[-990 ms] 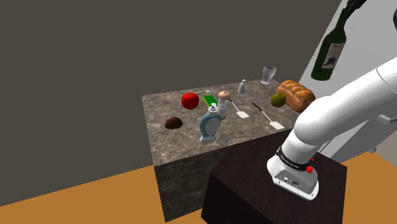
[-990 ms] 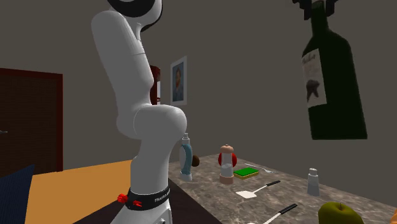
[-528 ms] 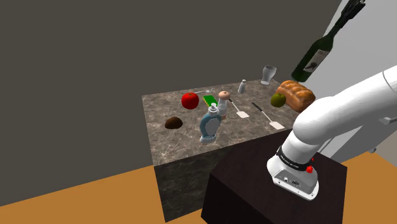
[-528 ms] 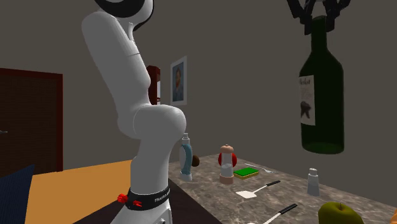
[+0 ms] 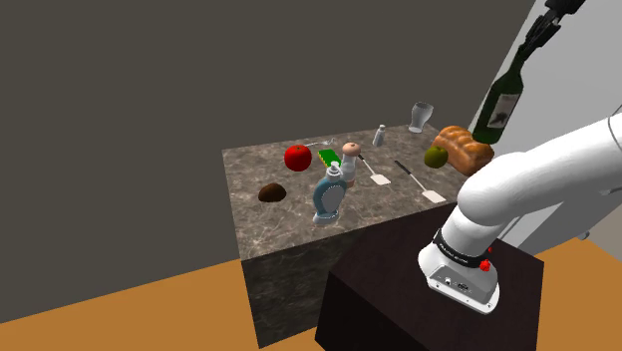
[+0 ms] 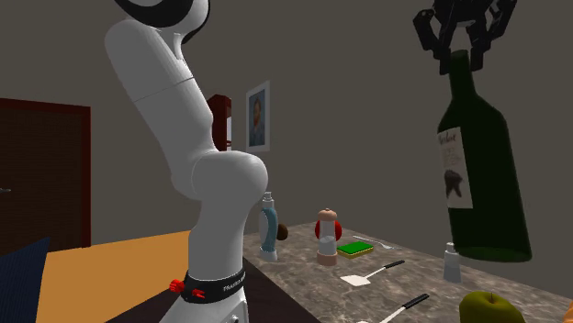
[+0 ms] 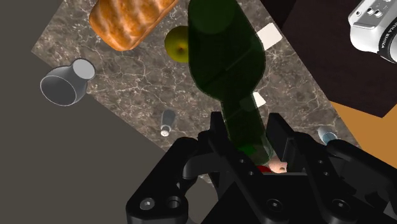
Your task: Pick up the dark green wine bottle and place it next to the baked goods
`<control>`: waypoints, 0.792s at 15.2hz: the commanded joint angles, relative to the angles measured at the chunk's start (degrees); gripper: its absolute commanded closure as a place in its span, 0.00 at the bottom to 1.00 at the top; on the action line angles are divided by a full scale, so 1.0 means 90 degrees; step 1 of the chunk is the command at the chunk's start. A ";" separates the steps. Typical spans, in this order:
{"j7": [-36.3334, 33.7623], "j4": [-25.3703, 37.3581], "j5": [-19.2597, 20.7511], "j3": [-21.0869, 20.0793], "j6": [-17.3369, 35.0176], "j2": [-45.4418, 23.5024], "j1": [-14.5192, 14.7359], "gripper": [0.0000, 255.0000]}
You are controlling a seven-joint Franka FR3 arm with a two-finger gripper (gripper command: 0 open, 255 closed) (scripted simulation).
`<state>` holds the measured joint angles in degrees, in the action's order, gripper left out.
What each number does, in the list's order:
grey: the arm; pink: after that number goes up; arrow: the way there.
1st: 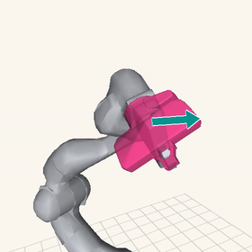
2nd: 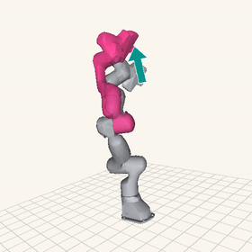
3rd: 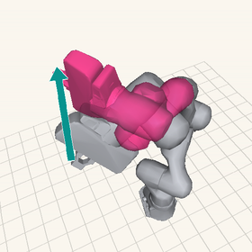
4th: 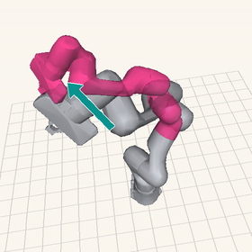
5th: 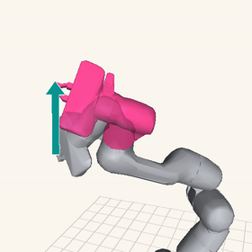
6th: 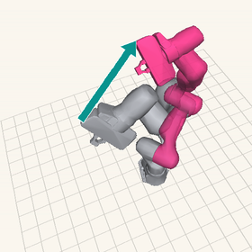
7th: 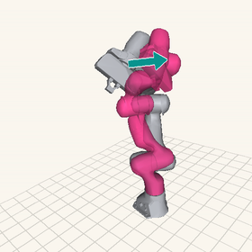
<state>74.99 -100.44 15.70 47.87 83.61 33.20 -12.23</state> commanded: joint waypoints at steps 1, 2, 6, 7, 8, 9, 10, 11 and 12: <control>-0.0032 -0.0261 0.0057 -0.0030 0.0164 0.0110 -0.0065 1.00; -0.0042 -0.0377 0.0081 -0.0033 0.0242 0.0152 -0.0089 1.00; -0.0078 -0.0825 0.0175 -0.0026 0.0553 0.0303 -0.0178 1.00; -0.0085 -0.0932 0.0199 -0.0020 0.0630 0.0337 -0.0199 1.00; -0.0092 -0.1038 0.0221 -0.0012 0.0707 0.0370 -0.0218 1.00; -0.0099 -0.1143 0.0244 -0.0003 0.0784 0.0401 -0.0237 1.00; -0.0104 -0.1246 0.0267 0.0007 0.0860 0.0430 -0.0256 1.00; -0.0110 -0.1347 0.0290 0.0019 0.0937 0.0458 -0.0274 1.00; -0.0115 -0.1447 0.0312 0.0032 0.1014 0.0485 -0.0291 1.00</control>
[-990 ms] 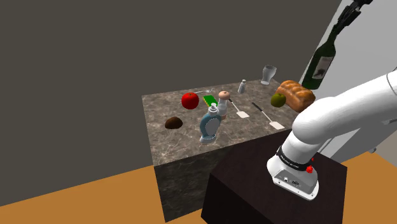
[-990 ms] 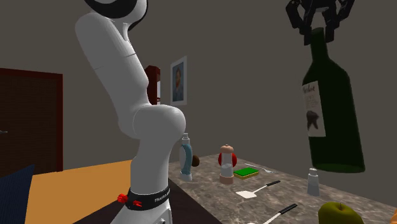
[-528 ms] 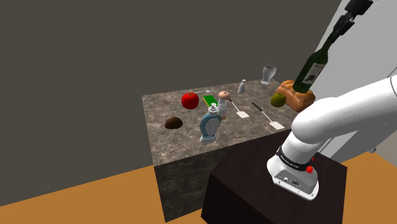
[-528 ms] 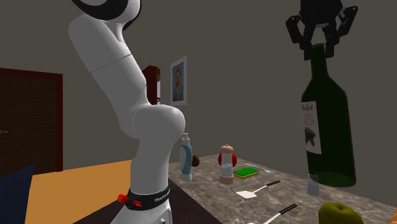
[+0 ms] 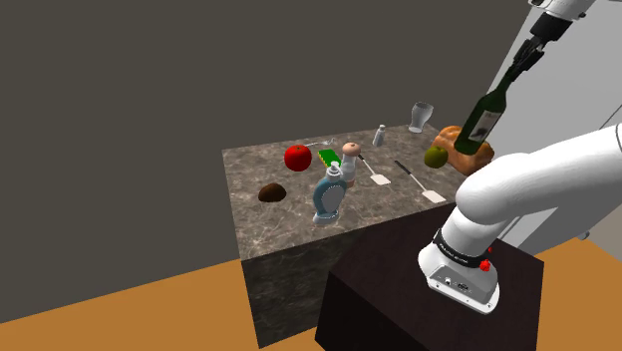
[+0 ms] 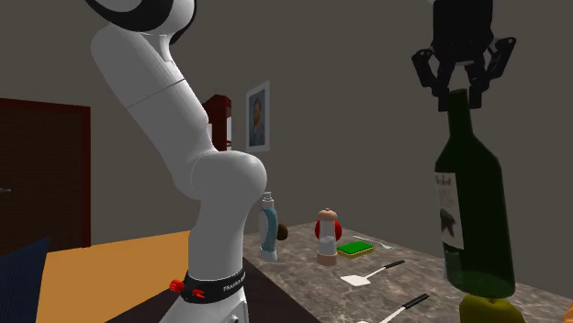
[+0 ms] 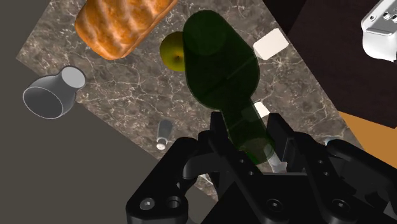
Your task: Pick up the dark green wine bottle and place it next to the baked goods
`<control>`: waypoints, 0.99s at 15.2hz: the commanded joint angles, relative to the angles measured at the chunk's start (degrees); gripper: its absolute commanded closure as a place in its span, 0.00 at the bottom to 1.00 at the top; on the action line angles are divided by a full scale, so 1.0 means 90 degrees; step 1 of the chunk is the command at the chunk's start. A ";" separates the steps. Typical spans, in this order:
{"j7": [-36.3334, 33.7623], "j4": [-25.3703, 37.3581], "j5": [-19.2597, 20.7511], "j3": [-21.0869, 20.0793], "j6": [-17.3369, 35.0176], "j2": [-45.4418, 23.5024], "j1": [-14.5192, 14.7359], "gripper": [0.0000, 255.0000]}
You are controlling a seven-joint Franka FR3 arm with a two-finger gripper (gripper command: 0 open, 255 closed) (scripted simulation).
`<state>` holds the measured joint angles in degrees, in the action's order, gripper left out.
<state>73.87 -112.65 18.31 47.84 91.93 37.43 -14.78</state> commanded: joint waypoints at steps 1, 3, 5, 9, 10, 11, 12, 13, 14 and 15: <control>0.0005 -0.0189 0.0044 0.0049 0.0166 0.0041 -0.0024 1.00; -0.0003 -0.0382 0.0089 0.0082 0.0319 0.0087 -0.0055 1.00; -0.0009 -0.0569 0.0134 0.0120 0.0473 0.0128 -0.0084 1.00; -0.0017 -0.0928 0.0223 0.0210 0.0782 0.0192 -0.0134 1.00; -0.0018 -0.1014 0.0245 0.0235 0.0860 0.0205 -0.0144 1.00; -0.0018 -0.1099 0.0268 0.0262 0.0938 0.0216 -0.0154 1.00; -0.0019 -0.1183 0.0290 0.0290 0.1016 0.0226 -0.0164 1.00; -0.0019 -0.1266 0.0312 0.0319 0.1094 0.0234 -0.0173 1.00; -0.0018 -0.1347 0.0334 0.0349 0.1173 0.0241 -0.0180 1.00; -0.0018 -0.1428 0.0357 0.0380 0.1252 0.0246 -0.0188 1.00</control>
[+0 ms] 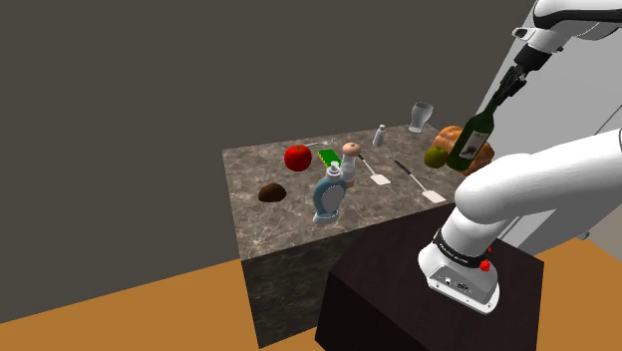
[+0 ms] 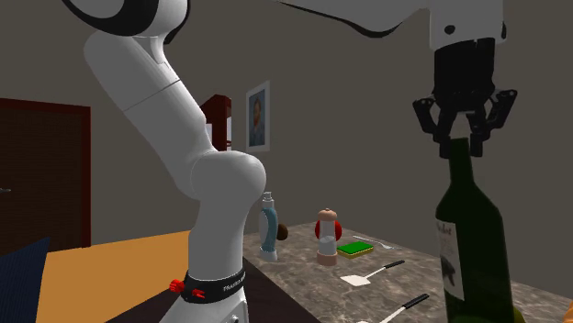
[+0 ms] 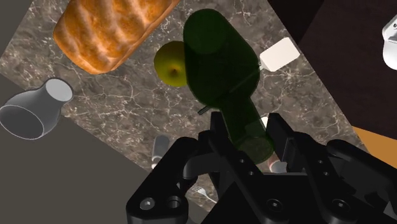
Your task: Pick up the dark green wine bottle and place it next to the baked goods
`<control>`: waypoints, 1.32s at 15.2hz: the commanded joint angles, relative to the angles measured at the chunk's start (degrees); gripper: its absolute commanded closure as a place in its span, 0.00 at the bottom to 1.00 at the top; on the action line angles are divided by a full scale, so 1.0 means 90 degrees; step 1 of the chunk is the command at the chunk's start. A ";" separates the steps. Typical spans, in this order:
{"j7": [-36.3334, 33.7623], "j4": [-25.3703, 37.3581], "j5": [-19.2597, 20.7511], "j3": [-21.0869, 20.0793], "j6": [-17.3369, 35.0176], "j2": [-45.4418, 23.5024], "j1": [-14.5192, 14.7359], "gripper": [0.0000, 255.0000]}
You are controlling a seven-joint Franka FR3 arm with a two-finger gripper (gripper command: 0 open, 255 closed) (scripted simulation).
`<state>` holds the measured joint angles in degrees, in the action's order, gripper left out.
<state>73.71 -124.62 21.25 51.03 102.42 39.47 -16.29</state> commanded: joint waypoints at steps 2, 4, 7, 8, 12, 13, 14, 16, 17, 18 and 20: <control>0.0003 -0.0255 0.0074 0.0093 0.0246 0.0027 -0.0031 1.00; 0.0006 -0.0407 0.0118 0.0164 0.0406 0.0028 -0.0040 1.00; 0.0014 -0.0626 0.0184 0.0280 0.0650 0.0017 -0.0046 1.00; 0.0017 -0.0697 0.0206 0.0321 0.0732 0.0011 -0.0047 1.00; 0.0033 -0.0967 0.0292 0.0499 0.1064 -0.0030 -0.0037 1.00; 0.0033 -0.0967 0.0293 0.0498 0.1064 -0.0030 -0.0037 1.00; 0.0033 -0.0967 0.0293 0.0499 0.1064 -0.0030 -0.0037 1.00; 0.0033 -0.0967 0.0293 0.0499 0.1064 -0.0030 -0.0036 1.00; 0.0033 -0.0967 0.0293 0.0499 0.1064 -0.0030 -0.0036 1.00; 0.0033 -0.0967 0.0293 0.0499 0.1064 -0.0030 -0.0036 1.00; 0.0033 -0.0967 0.0293 0.0499 0.1064 -0.0030 -0.0036 1.00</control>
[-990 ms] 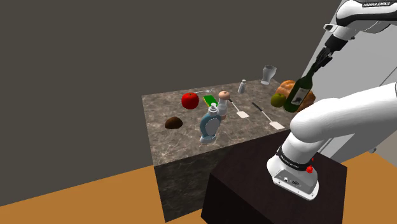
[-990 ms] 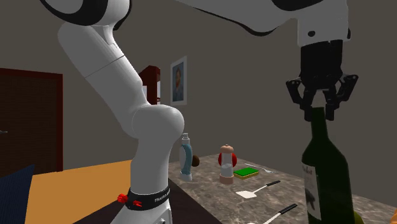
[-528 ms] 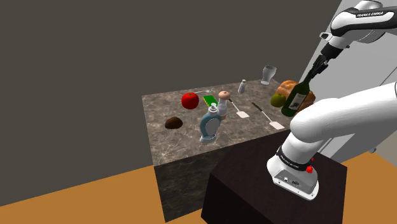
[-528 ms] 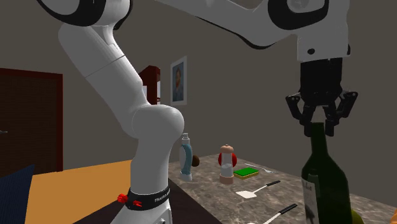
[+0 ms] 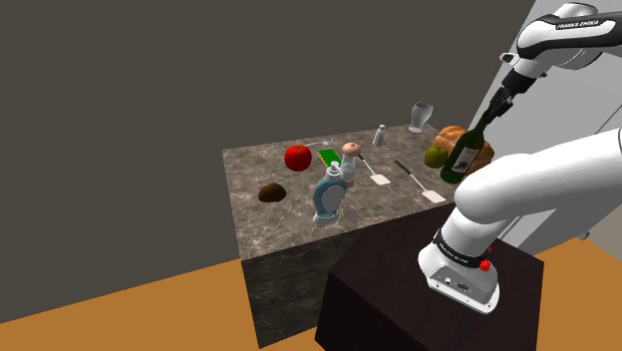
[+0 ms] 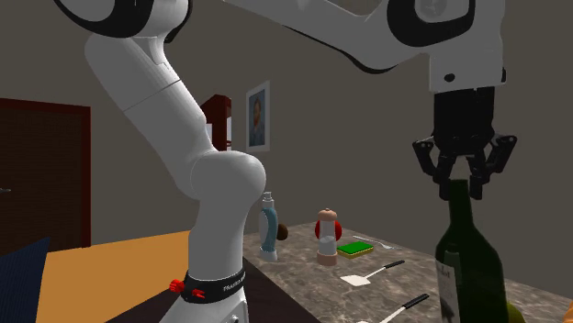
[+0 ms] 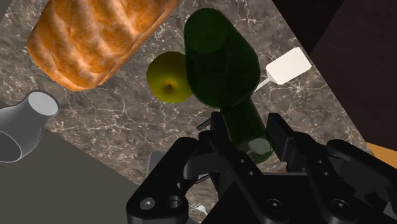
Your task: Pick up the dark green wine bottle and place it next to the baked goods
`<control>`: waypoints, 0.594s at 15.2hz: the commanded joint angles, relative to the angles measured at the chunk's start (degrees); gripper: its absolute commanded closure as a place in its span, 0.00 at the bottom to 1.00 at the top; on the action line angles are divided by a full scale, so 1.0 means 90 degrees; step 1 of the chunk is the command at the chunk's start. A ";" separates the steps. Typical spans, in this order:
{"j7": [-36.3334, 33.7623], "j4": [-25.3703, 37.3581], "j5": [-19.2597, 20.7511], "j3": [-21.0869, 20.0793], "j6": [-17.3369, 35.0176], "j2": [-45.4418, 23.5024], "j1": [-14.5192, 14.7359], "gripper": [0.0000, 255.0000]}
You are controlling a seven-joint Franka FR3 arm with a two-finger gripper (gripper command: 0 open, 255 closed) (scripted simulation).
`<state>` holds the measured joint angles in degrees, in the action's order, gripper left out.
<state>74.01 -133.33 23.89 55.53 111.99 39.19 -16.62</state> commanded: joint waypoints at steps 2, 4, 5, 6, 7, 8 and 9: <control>0.0001 0.0001 0.0000 0.0000 0.0001 0.0001 0.0000 0.00; 0.0001 0.0002 0.0000 0.0000 0.0001 0.0001 0.0000 0.00; 0.0001 0.0002 0.0000 0.0000 0.0001 0.0001 0.0000 0.00; 0.0001 0.0002 0.0000 0.0000 0.0001 0.0001 0.0000 0.00; 0.0008 0.0160 -0.0038 -0.0111 -0.0220 0.0051 -0.0033 0.00; 0.0018 0.0326 -0.0079 -0.0213 -0.0436 0.0091 -0.0058 0.00; 0.0030 0.0500 -0.0121 -0.0307 -0.0650 0.0121 -0.0077 0.00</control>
<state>74.06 -130.39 23.23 53.09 107.63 40.44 -17.54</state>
